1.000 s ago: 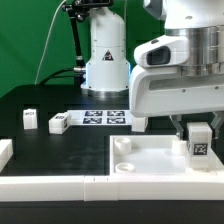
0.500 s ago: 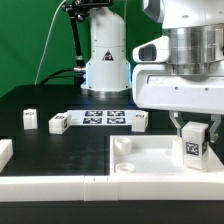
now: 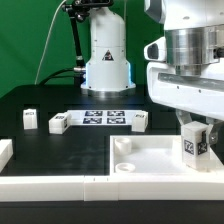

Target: Assemble one leg

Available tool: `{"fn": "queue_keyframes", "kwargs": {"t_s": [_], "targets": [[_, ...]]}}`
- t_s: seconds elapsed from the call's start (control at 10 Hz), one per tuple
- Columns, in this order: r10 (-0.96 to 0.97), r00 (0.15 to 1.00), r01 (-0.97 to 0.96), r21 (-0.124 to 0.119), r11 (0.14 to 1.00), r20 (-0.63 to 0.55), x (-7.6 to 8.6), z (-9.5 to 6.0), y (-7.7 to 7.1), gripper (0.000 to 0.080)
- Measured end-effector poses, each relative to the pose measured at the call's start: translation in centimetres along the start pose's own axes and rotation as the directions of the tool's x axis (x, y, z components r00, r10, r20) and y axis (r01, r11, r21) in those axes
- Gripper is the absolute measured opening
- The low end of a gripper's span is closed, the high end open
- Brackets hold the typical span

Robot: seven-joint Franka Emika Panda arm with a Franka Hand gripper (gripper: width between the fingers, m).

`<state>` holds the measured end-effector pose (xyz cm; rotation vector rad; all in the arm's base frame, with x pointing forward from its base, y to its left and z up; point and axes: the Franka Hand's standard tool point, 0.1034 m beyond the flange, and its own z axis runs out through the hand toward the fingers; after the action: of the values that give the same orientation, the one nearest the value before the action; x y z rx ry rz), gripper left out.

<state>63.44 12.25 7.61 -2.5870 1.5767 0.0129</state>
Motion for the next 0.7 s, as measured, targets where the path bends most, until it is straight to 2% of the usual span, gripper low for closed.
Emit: {"fn": "queue_keyframes", "kwargs": {"t_s": [0.1,0.2,0.3,0.4,0.6,0.7], "targets": [[-0.022,1.000,0.022,0.000,1.000,0.000,0.00,0.01,0.00,0.0294],[-0.063,0.998,0.063,0.000,0.998,0.000,0.00,0.01,0.01,0.0510],[-0.087,0.996,0.087,-0.001,0.996,0.000,0.05,0.00,0.02,0.0510],[-0.171,0.985,0.171,-0.005,0.985,0.003,0.02,-0.03,0.05,0.0624],[-0.391,0.920,0.391,-0.008,0.920,0.005,-0.11,0.02,0.06,0.0642],[-0.514,0.858,0.514,-0.009,0.858,0.007,-0.15,0.05,0.05,0.0648]]}}
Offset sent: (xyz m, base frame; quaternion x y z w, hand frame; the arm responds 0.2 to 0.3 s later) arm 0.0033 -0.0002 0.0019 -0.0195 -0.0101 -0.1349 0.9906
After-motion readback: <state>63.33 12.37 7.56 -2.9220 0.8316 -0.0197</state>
